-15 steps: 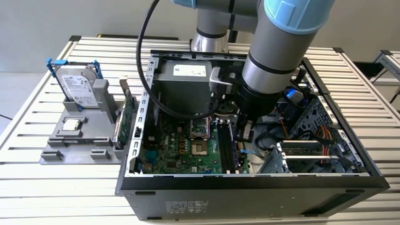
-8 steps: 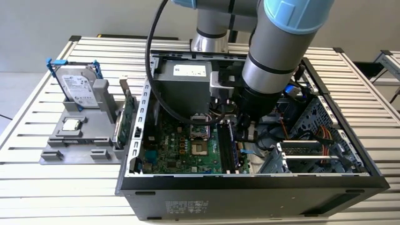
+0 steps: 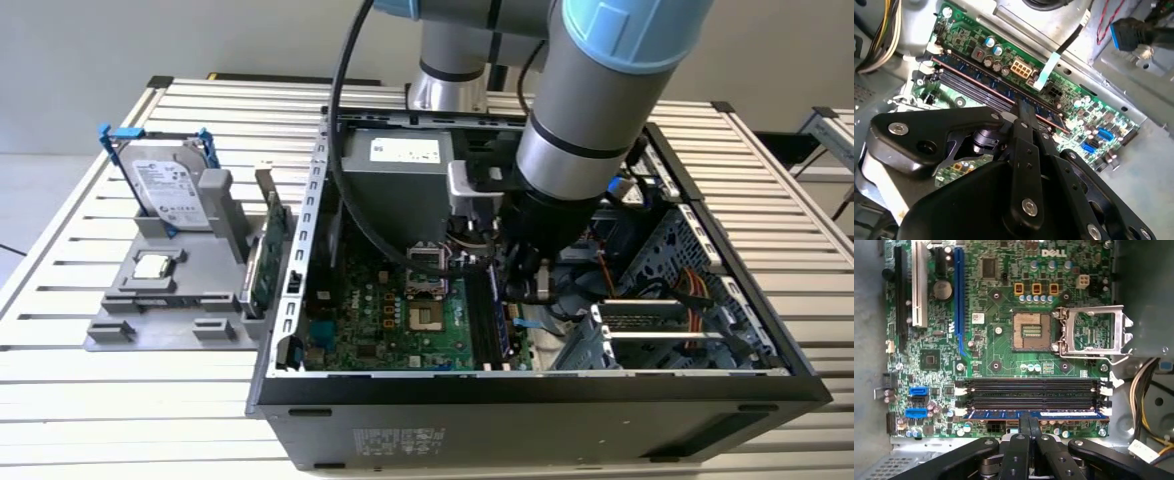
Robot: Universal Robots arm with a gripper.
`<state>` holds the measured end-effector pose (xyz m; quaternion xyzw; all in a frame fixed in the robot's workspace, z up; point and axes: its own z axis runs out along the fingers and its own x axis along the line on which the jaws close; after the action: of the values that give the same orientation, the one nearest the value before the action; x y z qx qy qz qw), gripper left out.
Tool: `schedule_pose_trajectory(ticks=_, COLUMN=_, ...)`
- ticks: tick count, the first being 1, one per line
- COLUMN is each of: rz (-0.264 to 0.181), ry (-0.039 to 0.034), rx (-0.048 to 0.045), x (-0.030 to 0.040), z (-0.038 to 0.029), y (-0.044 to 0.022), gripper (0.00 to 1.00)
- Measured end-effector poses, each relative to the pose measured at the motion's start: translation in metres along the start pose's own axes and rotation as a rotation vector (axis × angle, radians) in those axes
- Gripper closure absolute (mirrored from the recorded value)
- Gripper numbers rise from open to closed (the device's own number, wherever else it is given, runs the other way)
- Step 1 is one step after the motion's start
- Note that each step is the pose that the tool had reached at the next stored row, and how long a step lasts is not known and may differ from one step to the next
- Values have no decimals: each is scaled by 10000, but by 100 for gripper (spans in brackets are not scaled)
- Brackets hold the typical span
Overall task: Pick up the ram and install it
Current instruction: 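Press down the ram until it locks into place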
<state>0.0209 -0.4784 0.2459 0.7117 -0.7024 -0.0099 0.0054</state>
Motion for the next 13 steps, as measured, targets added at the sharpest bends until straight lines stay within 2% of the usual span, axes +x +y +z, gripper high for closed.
schedule_pose_trajectory(ticks=5, rz=-585, ry=11, rx=1, x=-10, z=4, y=0, gripper=100)
schedule_pose_trajectory(ticks=10, rz=-608, ry=6, rx=0, x=-20, z=6, y=0, gripper=100)
schedule_pose_trajectory(ticks=13, rz=-462, ry=0, rx=2, x=-42, z=21, y=-2, gripper=100)
